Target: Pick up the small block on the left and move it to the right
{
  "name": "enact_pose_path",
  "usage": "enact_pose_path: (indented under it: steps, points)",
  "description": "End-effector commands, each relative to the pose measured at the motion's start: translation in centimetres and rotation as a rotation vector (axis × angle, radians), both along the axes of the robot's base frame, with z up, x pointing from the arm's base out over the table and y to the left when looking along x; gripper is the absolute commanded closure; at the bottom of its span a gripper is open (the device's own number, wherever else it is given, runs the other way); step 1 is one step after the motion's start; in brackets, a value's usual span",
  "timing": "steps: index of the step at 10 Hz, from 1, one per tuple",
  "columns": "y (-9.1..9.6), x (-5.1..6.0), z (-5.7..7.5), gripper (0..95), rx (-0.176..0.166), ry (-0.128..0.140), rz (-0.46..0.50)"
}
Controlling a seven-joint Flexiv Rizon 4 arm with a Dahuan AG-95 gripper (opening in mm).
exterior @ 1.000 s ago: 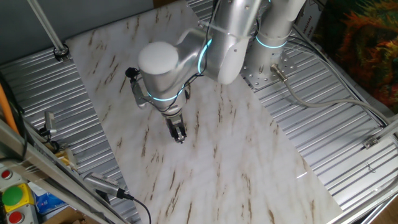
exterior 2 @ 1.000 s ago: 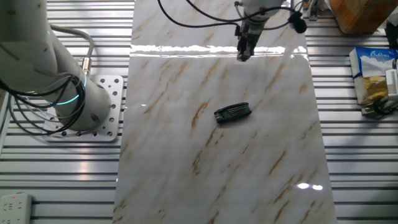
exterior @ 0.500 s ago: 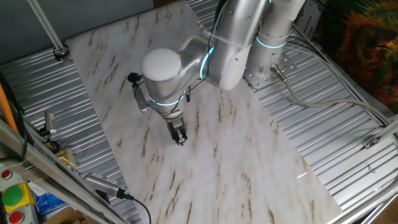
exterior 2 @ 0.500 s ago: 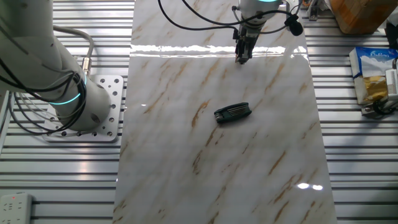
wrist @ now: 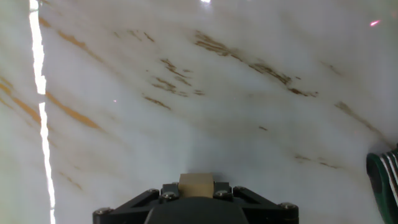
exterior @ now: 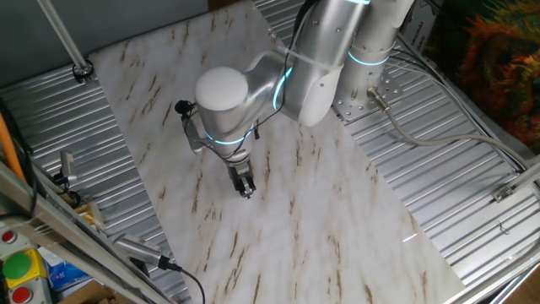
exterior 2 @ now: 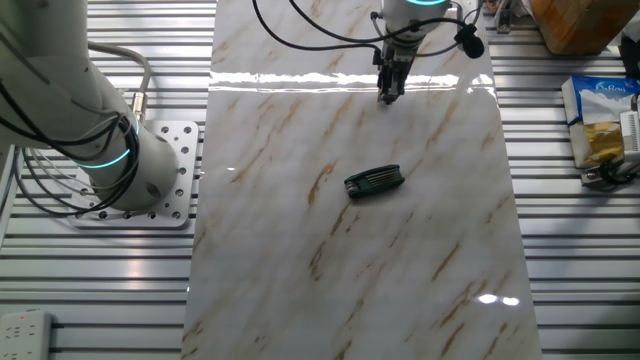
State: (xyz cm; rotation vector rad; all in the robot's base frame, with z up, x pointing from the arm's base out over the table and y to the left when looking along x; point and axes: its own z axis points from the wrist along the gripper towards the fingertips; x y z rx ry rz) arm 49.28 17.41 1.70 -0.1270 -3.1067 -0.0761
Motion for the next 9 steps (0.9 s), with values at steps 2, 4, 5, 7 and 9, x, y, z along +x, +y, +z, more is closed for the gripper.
enact_pose_path:
  steps: [2, 4, 5, 7, 9]
  points:
    - [0.04, -0.04, -0.05, 95.0, -0.002, -0.001, 0.0]
    - [0.06, -0.12, -0.07, 95.0, -0.001, -0.003, -0.002]
    - [0.06, -0.13, -0.08, 95.0, 0.0, -0.006, -0.004]
    - [0.07, -0.15, -0.08, 38.0, 0.007, -0.007, -0.004]
    - [0.08, -0.15, -0.09, 0.0, 0.016, -0.006, -0.005]
